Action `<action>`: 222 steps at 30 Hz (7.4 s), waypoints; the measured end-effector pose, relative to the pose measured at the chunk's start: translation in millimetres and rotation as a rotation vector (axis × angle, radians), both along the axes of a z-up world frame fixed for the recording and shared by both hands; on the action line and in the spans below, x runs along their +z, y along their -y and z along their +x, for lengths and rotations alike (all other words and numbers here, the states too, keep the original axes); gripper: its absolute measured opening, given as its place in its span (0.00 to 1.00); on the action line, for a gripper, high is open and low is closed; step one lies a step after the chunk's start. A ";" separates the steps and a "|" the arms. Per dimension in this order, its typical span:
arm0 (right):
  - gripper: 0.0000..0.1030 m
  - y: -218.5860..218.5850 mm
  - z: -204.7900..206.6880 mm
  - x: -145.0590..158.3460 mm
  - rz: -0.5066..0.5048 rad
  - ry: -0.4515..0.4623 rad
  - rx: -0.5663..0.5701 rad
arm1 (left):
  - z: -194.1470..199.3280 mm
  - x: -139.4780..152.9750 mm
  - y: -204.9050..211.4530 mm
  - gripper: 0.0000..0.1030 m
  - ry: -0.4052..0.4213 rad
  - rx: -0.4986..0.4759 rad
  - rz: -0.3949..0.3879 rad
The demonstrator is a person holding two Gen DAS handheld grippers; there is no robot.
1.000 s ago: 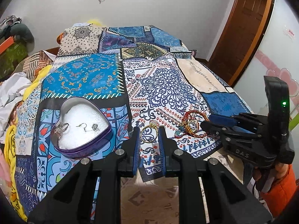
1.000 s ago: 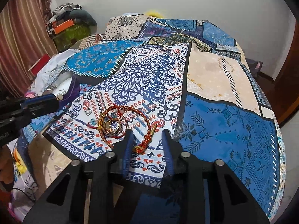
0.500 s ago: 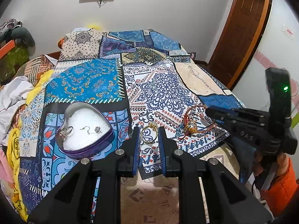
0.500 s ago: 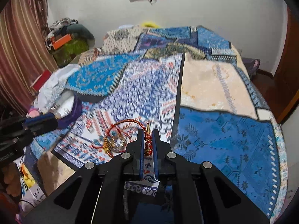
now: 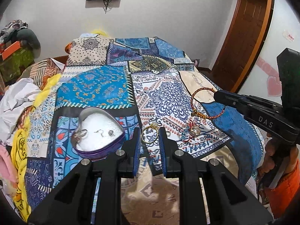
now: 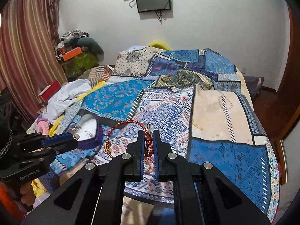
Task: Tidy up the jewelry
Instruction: 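Carry the bracelet and gold ring over the heart tin and lower both, then open both tools to drop the bracelet and ring onto the foam, then move both tools back to the remaining jewelry on the cloth, then grasp a gold ring with the right tool while the left tool grasps a small silver ring, then carry both rings over the heart tin and lower them toward the foam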
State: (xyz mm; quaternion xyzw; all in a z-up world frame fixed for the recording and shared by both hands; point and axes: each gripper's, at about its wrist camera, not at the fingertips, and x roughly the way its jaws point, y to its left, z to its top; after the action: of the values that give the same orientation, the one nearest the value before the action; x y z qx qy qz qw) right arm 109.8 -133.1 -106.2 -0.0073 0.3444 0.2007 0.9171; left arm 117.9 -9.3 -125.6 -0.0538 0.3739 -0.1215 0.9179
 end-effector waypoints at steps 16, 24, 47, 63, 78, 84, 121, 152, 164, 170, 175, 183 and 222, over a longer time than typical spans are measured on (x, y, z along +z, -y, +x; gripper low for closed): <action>0.07 -78.3 12.1 3.8 0.016 -0.001 0.139 | -8.7 10.0 -65.8 0.17 0.046 0.120 -0.008; 0.07 -112.6 23.7 -1.0 -0.008 -0.014 0.182 | -6.5 13.3 -93.2 0.17 0.072 0.165 -0.027; 0.07 -154.7 54.4 -54.2 -0.095 -0.194 0.261 | 24.3 -34.4 -100.2 0.17 -0.050 0.144 -0.072; 0.08 -156.5 62.1 -59.5 -0.057 -0.266 0.273 | 34.9 -50.1 -97.2 0.17 -0.100 0.121 -0.073; 0.10 -136.3 54.7 -36.2 -0.020 -0.243 0.251 | 24.6 -31.5 -91.4 0.17 -0.069 0.119 -0.046; 0.11 -112.1 43.5 -16.0 -0.027 -0.175 0.218 | 21.2 -16.8 -80.7 0.17 -0.038 0.108 -0.025; 0.31 2.1 -3.4 -45.0 -0.027 -0.166 0.063 | 28.2 -38.7 35.1 0.21 -0.118 -0.136 0.024; 0.18 11.5 1.9 -44.6 -0.036 -0.145 0.040 | 39.2 -43.2 45.6 0.21 -0.125 -0.162 0.026; 0.18 35.1 -1.3 -33.7 0.003 -0.122 -0.013 | 49.5 -52.9 54.2 0.21 -0.138 -0.158 0.057; 0.18 38.2 -2.9 -36.8 0.009 -0.131 -0.014 | 55.6 -60.0 60.4 0.08 -0.134 -0.160 0.072; 0.18 39.1 -3.8 -37.6 0.015 -0.136 -0.013 | 53.6 -58.4 64.2 0.06 -0.117 -0.157 0.096; 0.18 31.9 -2.3 -28.1 0.021 -0.111 0.004 | 41.1 -37.6 51.2 0.06 -0.060 -0.130 0.079; 0.18 -135.8 36.0 -25.7 0.024 -0.123 0.270 | 24.8 -27.0 -85.5 0.06 -0.012 0.099 -0.026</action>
State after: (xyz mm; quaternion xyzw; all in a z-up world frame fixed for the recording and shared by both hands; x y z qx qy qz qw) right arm 145.8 2.8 -131.9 -0.0301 0.3932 0.3265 0.8590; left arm 142.7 76.2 -152.5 -0.0850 0.3745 -0.0807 0.9198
